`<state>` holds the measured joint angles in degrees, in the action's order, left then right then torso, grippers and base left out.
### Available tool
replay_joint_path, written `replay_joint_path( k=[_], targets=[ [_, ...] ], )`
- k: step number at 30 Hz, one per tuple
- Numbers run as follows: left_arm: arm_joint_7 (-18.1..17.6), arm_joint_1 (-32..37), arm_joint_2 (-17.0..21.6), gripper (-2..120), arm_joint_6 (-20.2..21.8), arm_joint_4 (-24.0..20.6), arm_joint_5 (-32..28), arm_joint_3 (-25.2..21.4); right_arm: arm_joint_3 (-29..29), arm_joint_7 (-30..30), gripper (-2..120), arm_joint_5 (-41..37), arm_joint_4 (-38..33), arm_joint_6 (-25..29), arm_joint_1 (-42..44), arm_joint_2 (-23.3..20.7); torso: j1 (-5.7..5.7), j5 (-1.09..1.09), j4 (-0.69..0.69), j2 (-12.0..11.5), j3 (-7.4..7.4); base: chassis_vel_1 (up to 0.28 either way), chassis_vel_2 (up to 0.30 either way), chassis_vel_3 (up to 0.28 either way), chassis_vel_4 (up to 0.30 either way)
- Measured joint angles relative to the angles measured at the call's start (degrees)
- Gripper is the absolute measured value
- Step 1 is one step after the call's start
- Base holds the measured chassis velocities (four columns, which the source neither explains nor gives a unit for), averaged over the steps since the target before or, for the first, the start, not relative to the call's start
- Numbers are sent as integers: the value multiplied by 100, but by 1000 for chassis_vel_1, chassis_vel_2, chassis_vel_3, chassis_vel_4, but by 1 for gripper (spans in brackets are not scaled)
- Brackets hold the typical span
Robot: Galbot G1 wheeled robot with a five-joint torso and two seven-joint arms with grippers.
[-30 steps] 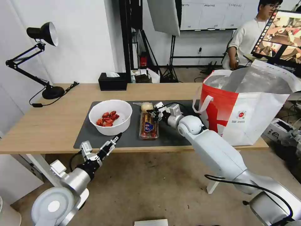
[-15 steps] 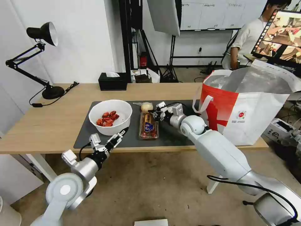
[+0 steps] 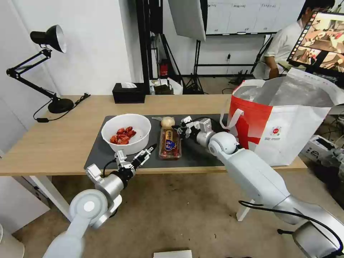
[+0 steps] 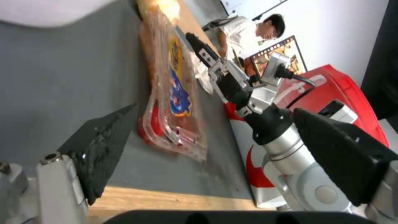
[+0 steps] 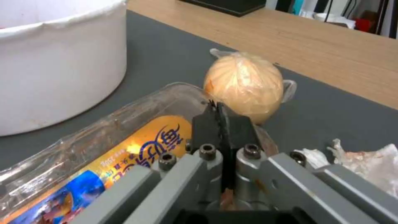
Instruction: Pick up the trash from the table and place it into the takeout bag.
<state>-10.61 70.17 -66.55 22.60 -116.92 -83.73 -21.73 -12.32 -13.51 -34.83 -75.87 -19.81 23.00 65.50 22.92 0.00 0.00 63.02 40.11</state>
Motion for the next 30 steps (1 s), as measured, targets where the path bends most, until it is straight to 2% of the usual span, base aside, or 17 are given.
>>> replay_joint_path(
  k=[8,19,30],
  targets=[
    [-199,-147,-130,100,-1,71,15,276,24,60,0,-34,-61,-10,33,-33,0,0,0,0,0,0,0,0,0],
    [-716,-560,-227,100,43,324,148,572,57,84,0,-160,-249,-42,79,-185,0,0,0,1,0,0,0,0,0],
    [-934,-786,-252,100,-17,535,307,708,98,84,0,-161,-323,-52,147,-208,0,0,0,1,0,0,0,0,0]
  ],
)
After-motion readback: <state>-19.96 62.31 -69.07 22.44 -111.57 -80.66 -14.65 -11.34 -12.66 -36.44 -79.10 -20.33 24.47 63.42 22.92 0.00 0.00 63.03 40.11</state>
